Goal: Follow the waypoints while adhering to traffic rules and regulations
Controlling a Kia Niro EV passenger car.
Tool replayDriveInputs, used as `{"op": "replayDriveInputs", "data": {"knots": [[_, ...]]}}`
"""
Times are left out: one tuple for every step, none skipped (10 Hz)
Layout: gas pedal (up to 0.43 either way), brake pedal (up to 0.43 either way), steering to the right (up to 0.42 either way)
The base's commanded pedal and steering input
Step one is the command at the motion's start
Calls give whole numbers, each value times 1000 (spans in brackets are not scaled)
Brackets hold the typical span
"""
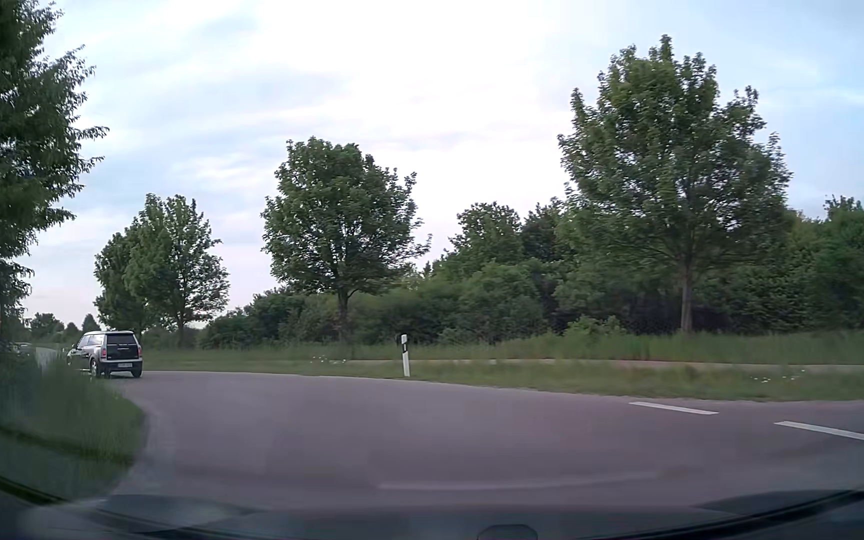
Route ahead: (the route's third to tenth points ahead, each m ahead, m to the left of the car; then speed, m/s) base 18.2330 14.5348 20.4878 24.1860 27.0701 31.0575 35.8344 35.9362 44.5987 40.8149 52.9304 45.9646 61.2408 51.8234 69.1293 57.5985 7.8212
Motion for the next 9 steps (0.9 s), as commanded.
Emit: {"op": "replayDriveInputs", "data": {"knots": [[118,0,-220],[138,0,-227],[138,0,-233],[138,0,-240],[138,0,-242],[138,0,-242],[138,0,-242],[138,0,-242],[138,0,-242]]}}
